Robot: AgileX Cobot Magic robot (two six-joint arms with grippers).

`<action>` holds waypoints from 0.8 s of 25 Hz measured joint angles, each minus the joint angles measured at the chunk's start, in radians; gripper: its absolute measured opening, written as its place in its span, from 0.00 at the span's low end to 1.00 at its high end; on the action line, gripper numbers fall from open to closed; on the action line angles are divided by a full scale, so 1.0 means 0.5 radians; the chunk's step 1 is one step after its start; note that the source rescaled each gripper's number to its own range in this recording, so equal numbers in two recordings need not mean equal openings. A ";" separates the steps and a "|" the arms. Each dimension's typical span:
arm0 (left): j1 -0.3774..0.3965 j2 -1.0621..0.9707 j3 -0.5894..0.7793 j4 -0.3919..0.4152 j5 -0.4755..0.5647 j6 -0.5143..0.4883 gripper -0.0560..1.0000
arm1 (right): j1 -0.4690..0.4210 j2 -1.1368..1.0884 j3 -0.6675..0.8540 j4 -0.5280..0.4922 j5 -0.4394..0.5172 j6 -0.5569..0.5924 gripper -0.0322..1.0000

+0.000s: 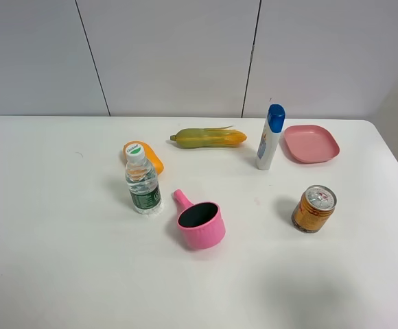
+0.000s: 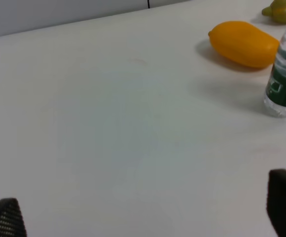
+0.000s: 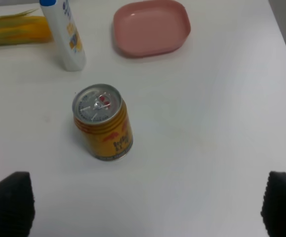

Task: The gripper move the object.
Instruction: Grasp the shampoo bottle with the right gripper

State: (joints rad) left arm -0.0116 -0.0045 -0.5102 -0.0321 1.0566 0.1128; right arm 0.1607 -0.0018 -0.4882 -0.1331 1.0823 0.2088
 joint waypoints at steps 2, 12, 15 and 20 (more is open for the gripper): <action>0.000 0.000 0.000 0.000 0.000 0.000 1.00 | 0.000 0.000 -0.009 -0.023 0.031 0.023 0.92; 0.000 0.000 0.000 0.000 0.000 0.000 1.00 | 0.000 0.255 -0.064 -0.117 0.180 0.039 0.94; 0.000 0.000 0.000 0.000 0.000 0.000 1.00 | 0.000 0.376 -0.130 -0.107 0.205 0.088 0.94; 0.000 0.000 0.000 0.000 0.000 0.000 1.00 | 0.000 0.650 -0.325 -0.119 0.235 0.090 0.94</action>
State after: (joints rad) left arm -0.0116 -0.0045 -0.5102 -0.0321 1.0566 0.1128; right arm 0.1607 0.3231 -0.6509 -0.1928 1.1999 0.2537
